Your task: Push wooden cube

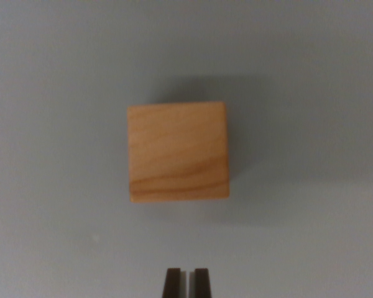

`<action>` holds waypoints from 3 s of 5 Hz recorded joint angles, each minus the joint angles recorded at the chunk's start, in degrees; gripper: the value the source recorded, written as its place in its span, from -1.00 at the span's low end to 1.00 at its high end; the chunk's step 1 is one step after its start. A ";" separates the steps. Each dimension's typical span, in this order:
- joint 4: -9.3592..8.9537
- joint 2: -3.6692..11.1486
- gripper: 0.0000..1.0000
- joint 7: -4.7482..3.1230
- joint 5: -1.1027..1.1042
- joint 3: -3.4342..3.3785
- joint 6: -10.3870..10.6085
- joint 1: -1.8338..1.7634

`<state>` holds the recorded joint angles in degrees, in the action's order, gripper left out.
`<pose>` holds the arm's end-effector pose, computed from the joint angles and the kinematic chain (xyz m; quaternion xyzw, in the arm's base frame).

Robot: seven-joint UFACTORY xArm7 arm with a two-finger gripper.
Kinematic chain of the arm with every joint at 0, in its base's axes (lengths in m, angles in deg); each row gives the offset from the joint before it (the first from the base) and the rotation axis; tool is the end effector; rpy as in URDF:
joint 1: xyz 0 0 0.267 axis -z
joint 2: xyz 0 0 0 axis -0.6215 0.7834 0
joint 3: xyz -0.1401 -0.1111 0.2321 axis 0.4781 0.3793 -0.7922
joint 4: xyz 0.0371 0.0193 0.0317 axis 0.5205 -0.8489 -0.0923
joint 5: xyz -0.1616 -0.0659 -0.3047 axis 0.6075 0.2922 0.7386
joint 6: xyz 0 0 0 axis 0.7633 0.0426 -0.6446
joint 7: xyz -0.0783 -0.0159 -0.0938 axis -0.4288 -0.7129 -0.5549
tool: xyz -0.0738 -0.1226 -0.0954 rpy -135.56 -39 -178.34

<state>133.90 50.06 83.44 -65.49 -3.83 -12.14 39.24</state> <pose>0.4815 -0.0497 0.0727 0.9999 -0.0080 0.0118 0.0082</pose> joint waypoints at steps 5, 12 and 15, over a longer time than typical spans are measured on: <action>-2.64 1.04 -1.00 -0.53 -0.17 0.21 3.37 -0.02; -5.50 2.17 -1.00 -1.12 -0.35 0.44 7.03 -0.04; -5.63 2.22 -1.00 -1.14 -0.36 0.45 7.19 -0.04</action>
<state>128.28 52.28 82.30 -65.85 -3.38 -4.94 39.21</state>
